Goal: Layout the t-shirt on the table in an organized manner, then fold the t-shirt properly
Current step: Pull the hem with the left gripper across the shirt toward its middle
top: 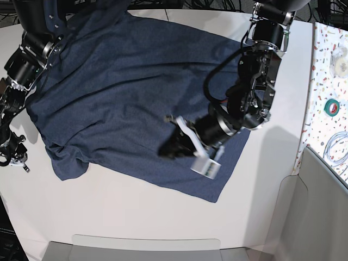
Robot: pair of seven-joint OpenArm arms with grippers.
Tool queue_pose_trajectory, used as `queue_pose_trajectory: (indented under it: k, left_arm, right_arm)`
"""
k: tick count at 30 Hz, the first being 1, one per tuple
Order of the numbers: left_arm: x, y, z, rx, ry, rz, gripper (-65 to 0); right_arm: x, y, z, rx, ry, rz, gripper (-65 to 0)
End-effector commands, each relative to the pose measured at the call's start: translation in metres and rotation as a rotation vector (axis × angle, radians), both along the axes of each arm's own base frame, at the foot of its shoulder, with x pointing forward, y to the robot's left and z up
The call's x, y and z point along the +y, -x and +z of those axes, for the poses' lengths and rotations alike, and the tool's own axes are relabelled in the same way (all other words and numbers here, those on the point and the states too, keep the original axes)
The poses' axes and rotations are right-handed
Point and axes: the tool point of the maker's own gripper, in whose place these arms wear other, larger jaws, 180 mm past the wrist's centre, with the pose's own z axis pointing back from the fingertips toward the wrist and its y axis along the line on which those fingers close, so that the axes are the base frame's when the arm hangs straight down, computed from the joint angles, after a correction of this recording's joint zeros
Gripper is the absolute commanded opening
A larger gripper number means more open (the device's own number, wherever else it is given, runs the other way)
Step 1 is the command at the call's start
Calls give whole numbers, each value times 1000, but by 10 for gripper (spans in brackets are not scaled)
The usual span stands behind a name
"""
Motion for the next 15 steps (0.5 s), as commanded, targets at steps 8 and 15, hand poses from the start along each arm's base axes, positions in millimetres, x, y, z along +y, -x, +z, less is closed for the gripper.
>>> queue_pose_trajectory:
  k: [8, 15]
  left_arm:
    - [-34, 41, -100, 313, -60, -167, -599]
    - [-5, 63, -143, 419, -120, -132, -600]
  right_arm:
    - [23, -39, -25, 16, 126, 94, -650]
    - [46, -36, -64, 114, 98, 136, -650]
